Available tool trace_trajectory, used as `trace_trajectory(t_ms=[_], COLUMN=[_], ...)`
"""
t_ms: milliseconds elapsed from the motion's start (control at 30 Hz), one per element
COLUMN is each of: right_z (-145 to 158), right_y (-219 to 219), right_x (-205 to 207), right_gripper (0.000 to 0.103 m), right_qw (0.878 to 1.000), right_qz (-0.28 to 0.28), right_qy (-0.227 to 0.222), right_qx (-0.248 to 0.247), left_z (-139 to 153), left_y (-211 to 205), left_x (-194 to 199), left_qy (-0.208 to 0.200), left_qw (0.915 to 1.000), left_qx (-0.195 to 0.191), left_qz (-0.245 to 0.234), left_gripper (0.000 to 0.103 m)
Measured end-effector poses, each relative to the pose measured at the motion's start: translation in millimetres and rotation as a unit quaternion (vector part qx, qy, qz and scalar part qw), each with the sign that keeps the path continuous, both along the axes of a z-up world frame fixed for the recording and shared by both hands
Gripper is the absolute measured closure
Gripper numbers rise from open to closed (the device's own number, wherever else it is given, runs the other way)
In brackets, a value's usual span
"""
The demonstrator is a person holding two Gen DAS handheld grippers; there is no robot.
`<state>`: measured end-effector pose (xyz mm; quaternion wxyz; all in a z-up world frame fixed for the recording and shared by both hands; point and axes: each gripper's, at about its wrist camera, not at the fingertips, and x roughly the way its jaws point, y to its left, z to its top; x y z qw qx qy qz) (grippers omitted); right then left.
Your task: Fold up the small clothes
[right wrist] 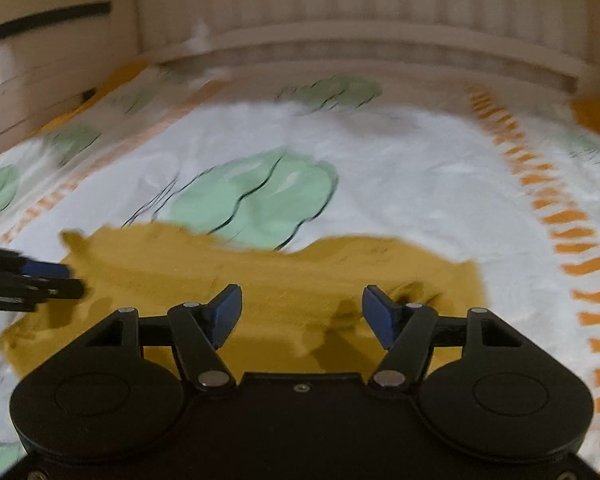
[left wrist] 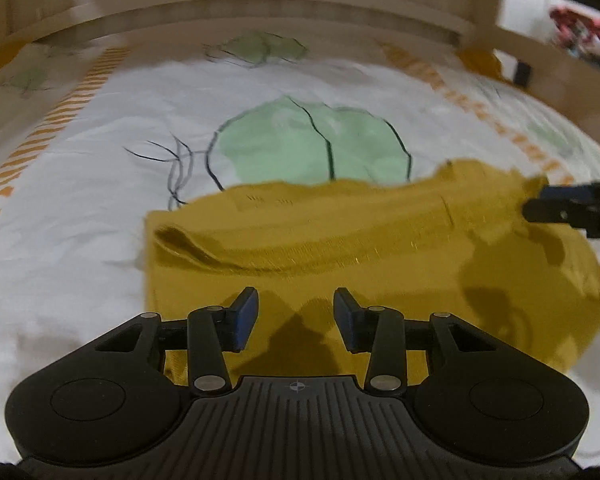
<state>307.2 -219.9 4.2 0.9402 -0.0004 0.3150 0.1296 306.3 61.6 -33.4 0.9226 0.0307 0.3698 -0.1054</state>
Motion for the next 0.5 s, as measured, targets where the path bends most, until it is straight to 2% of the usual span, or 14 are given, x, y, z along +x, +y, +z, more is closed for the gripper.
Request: trace_trajectory(t_ms=[100, 300, 433, 500], right_z=[-10, -28, -28, -25], right_y=[1, -8, -24, -33], right_x=[5, 18, 37, 50], right_gripper=[0.034, 0.033, 0.033, 0.033], right_qw=[1.000, 0.997, 0.996, 0.994], right_qz=[0.006, -0.031, -0.063, -0.082], right_qy=[0.030, 0.059, 0.064, 0.065], right_qx=[-0.004, -0.040, -0.023, -0.017], left_z=[-8, -8, -7, -4], left_y=[-1, 4, 8, 12], left_x=[3, 26, 55, 69], left_qy=[0.008, 0.013, 0.020, 0.018], left_qw=[0.9999, 0.9998, 0.9996, 0.9990], left_qx=[0.010, -0.003, 0.007, 0.017], left_qz=[-0.003, 0.013, 0.017, 0.036], left_gripper=[0.063, 0.063, 0.063, 0.063])
